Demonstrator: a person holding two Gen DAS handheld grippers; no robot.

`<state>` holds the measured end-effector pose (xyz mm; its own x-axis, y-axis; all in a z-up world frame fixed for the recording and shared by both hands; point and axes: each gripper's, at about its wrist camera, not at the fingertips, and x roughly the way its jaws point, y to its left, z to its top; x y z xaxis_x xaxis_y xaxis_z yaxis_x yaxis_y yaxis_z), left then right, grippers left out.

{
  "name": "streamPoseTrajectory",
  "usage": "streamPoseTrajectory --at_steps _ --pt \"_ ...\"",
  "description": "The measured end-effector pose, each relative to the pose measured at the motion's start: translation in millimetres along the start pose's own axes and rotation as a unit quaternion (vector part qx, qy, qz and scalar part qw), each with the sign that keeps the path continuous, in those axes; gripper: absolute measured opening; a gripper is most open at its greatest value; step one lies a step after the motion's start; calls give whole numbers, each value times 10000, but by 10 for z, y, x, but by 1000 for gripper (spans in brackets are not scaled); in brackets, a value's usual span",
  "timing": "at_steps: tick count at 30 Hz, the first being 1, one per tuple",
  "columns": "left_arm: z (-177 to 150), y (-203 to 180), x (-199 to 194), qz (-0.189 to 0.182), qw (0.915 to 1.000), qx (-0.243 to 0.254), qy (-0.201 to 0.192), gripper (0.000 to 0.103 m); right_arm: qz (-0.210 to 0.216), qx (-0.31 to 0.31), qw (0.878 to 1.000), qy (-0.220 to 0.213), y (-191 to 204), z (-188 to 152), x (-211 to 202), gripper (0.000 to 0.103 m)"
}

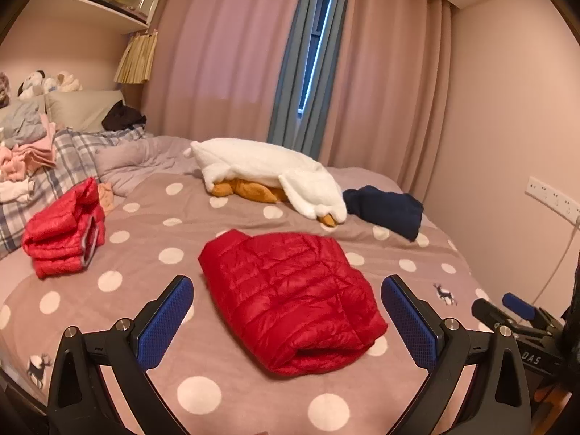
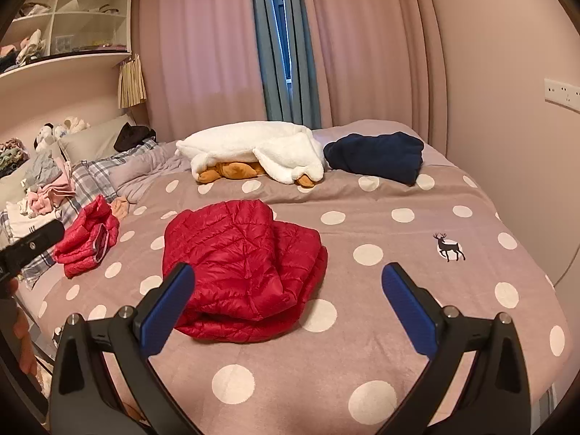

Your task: Fold large clothes

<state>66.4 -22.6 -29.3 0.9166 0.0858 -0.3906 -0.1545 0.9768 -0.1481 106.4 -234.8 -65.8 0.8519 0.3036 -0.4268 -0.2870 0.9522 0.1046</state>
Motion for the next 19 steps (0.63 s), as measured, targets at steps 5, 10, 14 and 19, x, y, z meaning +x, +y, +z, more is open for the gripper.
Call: streamPoseTrajectory --at_steps 5,10,14,19 --pt "-2 -21 18 58 10000 65 49 102 -14 -80 9999 66 38 -10 35 103" --pt "-17 -75 25 128 9997 192 68 102 -67 -147 9998 111 54 -18 62 103" --pt "-21 -85 21 -32 9998 184 93 102 -64 -137 9998 107 56 -18 63 103" --pt "-21 -95 38 2 9997 191 160 102 -105 -70 9999 72 31 -20 62 103"
